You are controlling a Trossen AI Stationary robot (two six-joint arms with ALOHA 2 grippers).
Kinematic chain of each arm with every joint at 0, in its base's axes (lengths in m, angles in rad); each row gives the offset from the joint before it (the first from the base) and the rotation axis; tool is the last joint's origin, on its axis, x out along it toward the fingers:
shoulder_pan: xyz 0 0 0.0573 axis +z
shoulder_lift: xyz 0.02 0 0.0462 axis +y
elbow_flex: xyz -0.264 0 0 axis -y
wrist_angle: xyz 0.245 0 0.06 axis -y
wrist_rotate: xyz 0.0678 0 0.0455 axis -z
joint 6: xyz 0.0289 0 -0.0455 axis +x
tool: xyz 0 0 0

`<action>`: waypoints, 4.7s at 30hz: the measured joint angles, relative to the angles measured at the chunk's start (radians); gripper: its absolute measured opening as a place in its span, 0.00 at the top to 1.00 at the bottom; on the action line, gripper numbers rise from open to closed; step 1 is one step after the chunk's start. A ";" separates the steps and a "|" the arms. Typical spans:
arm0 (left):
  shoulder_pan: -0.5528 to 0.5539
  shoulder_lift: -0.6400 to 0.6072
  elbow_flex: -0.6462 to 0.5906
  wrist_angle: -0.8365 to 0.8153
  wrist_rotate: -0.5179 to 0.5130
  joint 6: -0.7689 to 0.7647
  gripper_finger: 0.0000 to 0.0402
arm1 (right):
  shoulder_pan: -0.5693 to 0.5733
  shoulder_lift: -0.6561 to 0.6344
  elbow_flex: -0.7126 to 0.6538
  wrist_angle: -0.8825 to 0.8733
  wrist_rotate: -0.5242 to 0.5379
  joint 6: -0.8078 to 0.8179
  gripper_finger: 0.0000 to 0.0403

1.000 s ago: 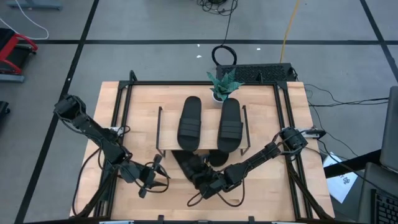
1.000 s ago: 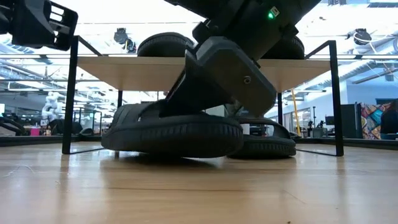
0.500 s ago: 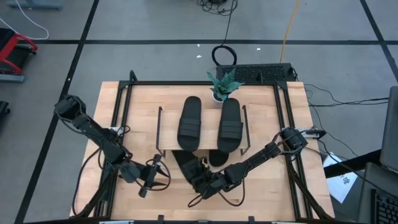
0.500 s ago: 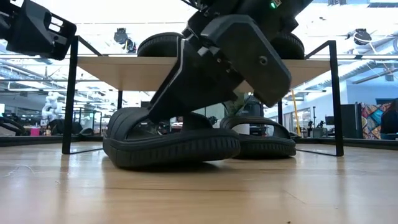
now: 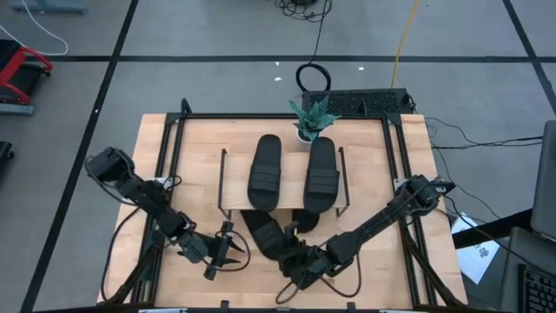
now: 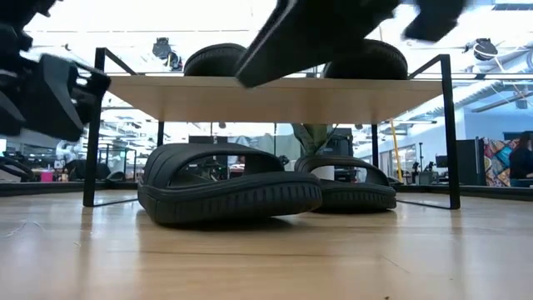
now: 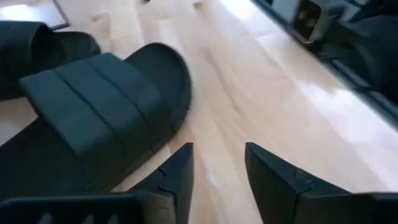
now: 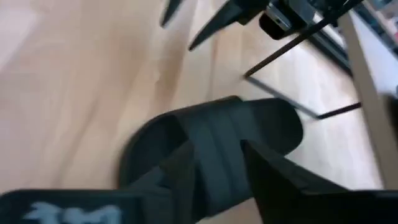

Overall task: Pick and place slides into the shelf
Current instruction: Put the black slipper under the shelf

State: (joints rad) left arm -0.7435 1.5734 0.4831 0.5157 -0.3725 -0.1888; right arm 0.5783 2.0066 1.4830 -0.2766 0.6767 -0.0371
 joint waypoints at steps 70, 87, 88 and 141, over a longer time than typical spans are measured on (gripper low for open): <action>-0.058 0.153 0.218 -0.301 -0.244 -0.183 1.00 | 0.049 -0.014 -0.246 0.220 -0.062 0.045 1.00; -0.042 0.240 0.220 -0.229 -0.211 -0.187 1.00 | -0.010 -0.018 -0.304 0.192 -0.078 0.155 1.00; -0.036 0.240 0.220 -0.228 -0.210 -0.187 1.00 | -0.012 -0.018 -0.310 0.207 -0.079 0.150 1.00; 0.076 0.211 0.219 -0.335 -0.257 -0.155 1.00 | -0.065 -0.025 -0.312 0.318 -0.273 0.119 1.00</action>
State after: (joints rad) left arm -0.6676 1.7847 0.7025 0.1806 -0.6295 -0.3435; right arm 0.5129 1.9812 1.1709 0.0411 0.4034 0.0816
